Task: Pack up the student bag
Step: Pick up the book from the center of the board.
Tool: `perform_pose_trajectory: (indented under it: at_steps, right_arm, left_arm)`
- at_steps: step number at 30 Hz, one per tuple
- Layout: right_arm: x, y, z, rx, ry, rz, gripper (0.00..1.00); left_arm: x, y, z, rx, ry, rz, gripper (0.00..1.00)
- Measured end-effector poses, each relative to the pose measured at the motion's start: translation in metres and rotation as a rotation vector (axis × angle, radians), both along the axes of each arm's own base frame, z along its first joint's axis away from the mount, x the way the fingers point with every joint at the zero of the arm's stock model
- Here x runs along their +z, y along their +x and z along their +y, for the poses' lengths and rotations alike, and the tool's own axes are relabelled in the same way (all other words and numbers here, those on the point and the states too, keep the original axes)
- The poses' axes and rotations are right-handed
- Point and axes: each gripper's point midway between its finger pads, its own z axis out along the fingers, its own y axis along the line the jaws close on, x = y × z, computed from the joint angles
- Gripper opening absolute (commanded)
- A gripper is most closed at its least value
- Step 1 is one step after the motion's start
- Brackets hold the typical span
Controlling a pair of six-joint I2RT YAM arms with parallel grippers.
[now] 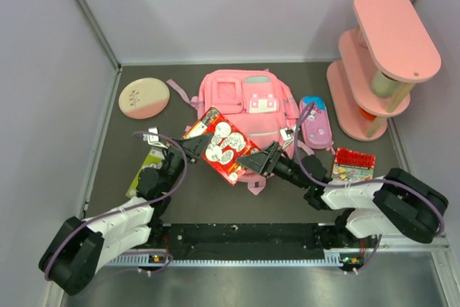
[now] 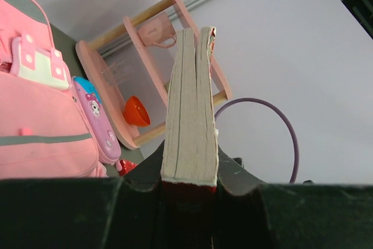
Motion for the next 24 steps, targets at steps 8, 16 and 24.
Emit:
perform_pose_trajectory:
  at_steps: [8, 16, 24]
  right_arm:
    - [0.018, 0.001, 0.008, 0.028, 0.064, -0.048, 0.69]
    - [0.036, 0.007, 0.027, 0.075, 0.103, -0.074, 0.57]
    - [0.021, 0.006, 0.031, 0.097, 0.088, -0.008, 0.45]
  left_arm:
    - [-0.004, 0.0, 0.001, 0.003, -0.008, 0.013, 0.0]
    - [-0.007, 0.006, 0.002, 0.014, -0.024, 0.037, 0.0]
    - [-0.018, 0.008, 0.003, 0.024, -0.014, 0.063, 0.0]
